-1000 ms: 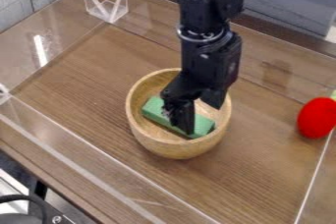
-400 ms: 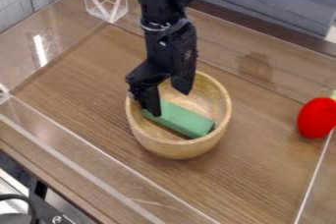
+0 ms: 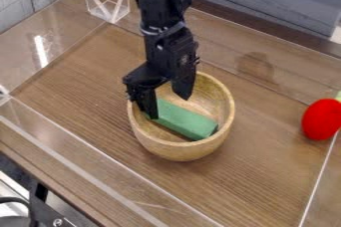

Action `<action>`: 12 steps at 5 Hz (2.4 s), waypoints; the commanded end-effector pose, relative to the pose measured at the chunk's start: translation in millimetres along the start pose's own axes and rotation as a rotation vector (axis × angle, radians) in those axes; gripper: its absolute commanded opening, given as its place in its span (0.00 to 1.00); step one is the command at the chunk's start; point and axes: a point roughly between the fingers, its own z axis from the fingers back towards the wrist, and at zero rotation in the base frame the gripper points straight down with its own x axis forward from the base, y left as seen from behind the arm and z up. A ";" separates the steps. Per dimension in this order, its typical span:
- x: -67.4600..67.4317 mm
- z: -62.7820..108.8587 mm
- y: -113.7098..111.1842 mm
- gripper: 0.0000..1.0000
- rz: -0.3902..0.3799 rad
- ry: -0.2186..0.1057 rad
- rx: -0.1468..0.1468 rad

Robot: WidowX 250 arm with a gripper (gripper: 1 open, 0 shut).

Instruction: Remove the green block from the brown bowl and put it on the table

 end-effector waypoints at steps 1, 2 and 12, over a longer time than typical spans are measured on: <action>-10.2 -6.0 6.8 1.00 -0.014 0.011 0.032; -15.2 -18.4 9.1 1.00 -0.037 0.007 0.032; -45.9 60.7 14.2 0.00 -0.111 -0.090 0.113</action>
